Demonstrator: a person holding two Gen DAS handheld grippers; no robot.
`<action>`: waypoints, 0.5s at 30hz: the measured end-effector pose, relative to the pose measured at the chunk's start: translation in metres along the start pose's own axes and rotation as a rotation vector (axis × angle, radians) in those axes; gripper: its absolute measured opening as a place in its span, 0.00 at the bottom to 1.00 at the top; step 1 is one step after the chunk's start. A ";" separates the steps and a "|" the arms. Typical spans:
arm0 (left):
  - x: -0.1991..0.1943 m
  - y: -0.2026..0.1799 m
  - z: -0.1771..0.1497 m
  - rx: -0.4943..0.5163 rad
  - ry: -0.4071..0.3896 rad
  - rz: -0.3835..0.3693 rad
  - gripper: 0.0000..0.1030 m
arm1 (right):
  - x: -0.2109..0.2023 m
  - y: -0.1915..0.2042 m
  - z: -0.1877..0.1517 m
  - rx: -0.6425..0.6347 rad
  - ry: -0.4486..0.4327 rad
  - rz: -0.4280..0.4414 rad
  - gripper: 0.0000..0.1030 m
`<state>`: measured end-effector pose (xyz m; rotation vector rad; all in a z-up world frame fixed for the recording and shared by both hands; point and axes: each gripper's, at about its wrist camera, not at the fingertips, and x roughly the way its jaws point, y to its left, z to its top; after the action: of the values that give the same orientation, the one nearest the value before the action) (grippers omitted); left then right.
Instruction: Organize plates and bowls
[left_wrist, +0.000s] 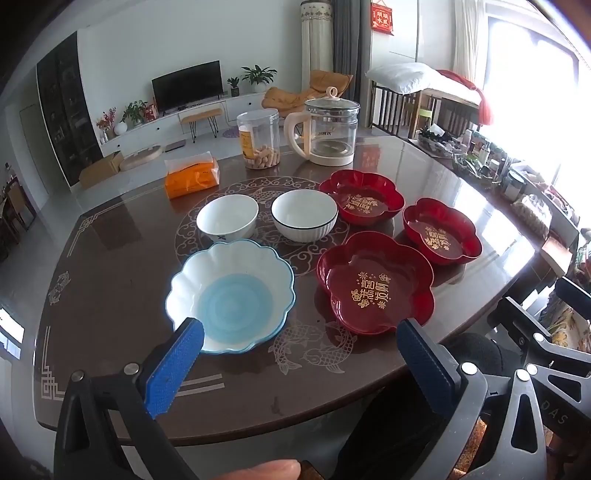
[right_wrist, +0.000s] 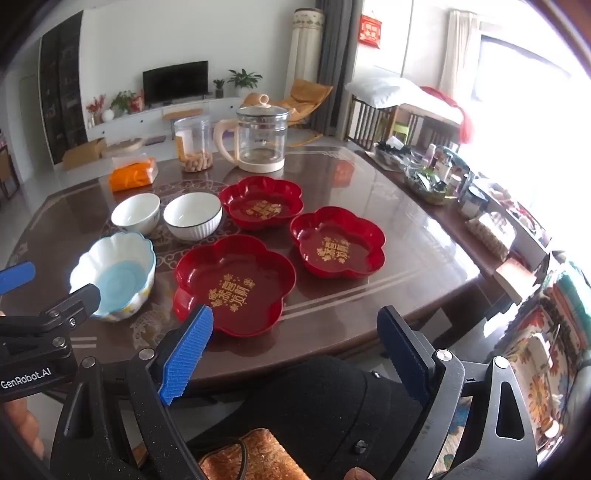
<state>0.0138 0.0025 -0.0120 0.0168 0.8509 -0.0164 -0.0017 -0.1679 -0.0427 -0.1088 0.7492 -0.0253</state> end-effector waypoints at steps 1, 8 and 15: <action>0.001 0.000 0.000 0.002 0.006 -0.001 1.00 | -0.003 -0.004 0.003 0.001 0.002 0.005 0.90; 0.009 0.002 -0.004 -0.002 0.043 0.009 1.00 | -0.003 -0.006 0.004 -0.002 0.020 0.008 0.90; 0.011 0.005 -0.007 -0.001 0.052 0.022 1.00 | -0.001 -0.004 0.003 -0.008 0.026 0.007 0.90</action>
<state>0.0161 0.0072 -0.0247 0.0261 0.9024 0.0050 -0.0005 -0.1719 -0.0397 -0.1132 0.7760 -0.0168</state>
